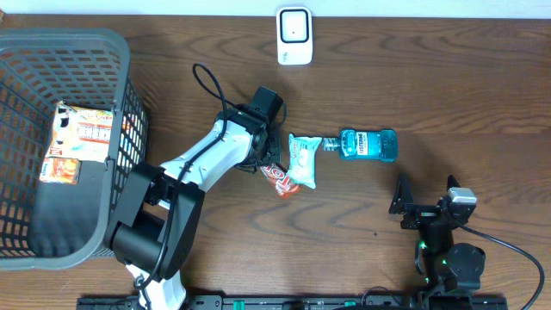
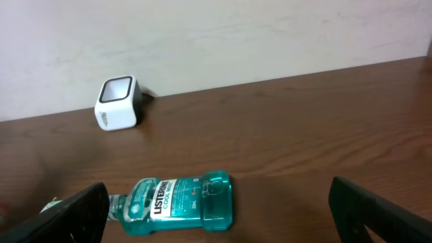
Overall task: Scan the item barcode
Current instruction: 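Place the red wafer bar left of the wipes and withdraw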
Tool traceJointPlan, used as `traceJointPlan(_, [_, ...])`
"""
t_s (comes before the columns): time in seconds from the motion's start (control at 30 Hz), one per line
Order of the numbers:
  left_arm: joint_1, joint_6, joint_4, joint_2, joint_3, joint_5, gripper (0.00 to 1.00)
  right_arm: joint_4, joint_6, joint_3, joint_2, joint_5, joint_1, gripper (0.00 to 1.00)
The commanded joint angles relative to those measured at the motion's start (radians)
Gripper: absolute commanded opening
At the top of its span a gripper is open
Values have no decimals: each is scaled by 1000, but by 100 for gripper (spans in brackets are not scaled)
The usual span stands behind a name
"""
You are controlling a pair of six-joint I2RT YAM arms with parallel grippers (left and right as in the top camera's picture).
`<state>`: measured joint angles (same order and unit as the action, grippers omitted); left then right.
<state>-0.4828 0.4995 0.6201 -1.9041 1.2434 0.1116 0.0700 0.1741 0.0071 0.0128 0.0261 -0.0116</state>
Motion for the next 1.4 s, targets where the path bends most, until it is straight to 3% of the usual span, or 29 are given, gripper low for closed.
traceJointPlan(0.0, [-1,105,31,-4,-3,-106,32,3,-11,-2,-2,-5,4,99])
traceJointPlan(0.03, [-1,123,43,-4,-3,-130,43,3,-11,-2,-2,-5,4,99])
traceJointPlan(0.07, [-1,139,53,-4,-3,-151,65,3,-11,-2,-2,-5,4,99])
traceJointPlan(0.1, [-1,140,61,-4,-3,-159,78,3,-11,-2,-2,-5,4,99])
traceJointPlan(0.23, [-1,142,72,-3,-3,-162,80,3,-11,-2,-2,-5,4,99])
traceJointPlan(0.27, [-1,149,76,0,-3,-161,86,3,-11,-2,-2,-5,4,99])
traceJointPlan(0.47, [-1,138,86,127,0,-161,89,3,-11,-2,-2,-5,4,99])
traceJointPlan(0.6, [0,34,94,338,10,-157,90,3,-11,-2,-2,-5,4,99])
traceJointPlan(0.63, [0,3,93,398,16,-158,98,3,-11,-2,-2,-5,4,99])
traceJointPlan(0.8, [3,-221,49,677,62,-159,98,3,-11,-2,-2,-5,4,99])
traceJointPlan(0.9, [38,-238,-3,844,68,-317,98,3,-11,-2,-2,-5,4,99])
traceJointPlan(1.03, [152,-159,13,978,68,-619,98,3,-11,-2,-2,-5,4,99])
traceJointPlan(1.13, [327,27,115,1022,68,-748,98,3,-11,-2,-2,-5,4,99])
traceJointPlan(1.27, [553,192,252,992,68,-676,98,3,-11,-2,-2,-5,4,99])
traceJointPlan(1.37, [723,247,282,927,68,-568,98,3,-11,-2,-2,-5,4,99])
